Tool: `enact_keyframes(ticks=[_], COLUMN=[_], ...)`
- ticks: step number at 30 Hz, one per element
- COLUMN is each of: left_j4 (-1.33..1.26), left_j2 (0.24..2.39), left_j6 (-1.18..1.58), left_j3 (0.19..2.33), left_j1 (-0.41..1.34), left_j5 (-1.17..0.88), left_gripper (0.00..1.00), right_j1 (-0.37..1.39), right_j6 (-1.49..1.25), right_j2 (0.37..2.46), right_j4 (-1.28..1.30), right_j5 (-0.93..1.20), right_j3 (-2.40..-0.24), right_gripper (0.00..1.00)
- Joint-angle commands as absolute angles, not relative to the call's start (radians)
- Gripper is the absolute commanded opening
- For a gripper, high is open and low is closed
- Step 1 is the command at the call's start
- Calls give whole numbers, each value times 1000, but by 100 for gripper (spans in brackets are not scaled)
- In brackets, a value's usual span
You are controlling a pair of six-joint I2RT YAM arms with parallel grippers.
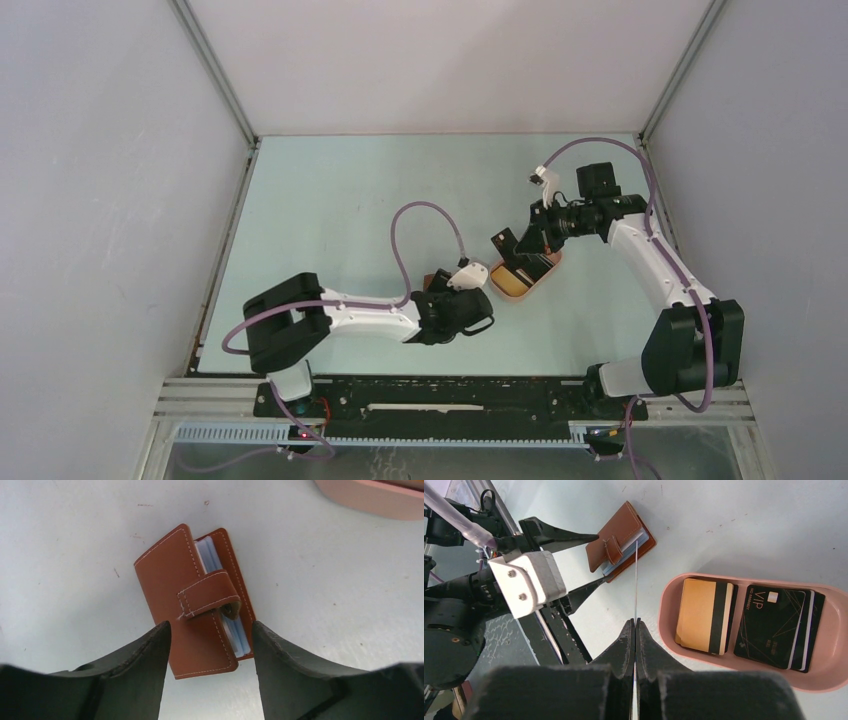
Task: Put the credit cards into the card holder
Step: Insert the credit card into the card holder.
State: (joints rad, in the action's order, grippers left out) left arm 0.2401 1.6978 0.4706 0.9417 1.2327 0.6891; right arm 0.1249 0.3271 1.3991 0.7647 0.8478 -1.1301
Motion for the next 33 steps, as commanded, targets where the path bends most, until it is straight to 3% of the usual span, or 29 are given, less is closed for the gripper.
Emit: enact_keyframes(ticks=[1, 15, 21, 33], left_j4=[322, 305, 268, 26], left_j2=[1716, 1599, 1538, 1306], left_j6=[500, 567, 581, 634], left_j3=[1009, 908, 856, 642], left_j1=[1238, 1238, 1232, 1206], left_j5=[778, 818, 827, 740], left_gripper=[61, 33, 2, 0], right_j1=[125, 141, 162, 187], right_j6=[314, 320, 318, 259], right_j2=[1402, 1413, 1430, 1471], right_j4=[751, 760, 762, 715], right_j5=[865, 869, 874, 1031], right_j3=[-1143, -1144, -1143, -1118], right_gripper=[0, 0, 0, 0])
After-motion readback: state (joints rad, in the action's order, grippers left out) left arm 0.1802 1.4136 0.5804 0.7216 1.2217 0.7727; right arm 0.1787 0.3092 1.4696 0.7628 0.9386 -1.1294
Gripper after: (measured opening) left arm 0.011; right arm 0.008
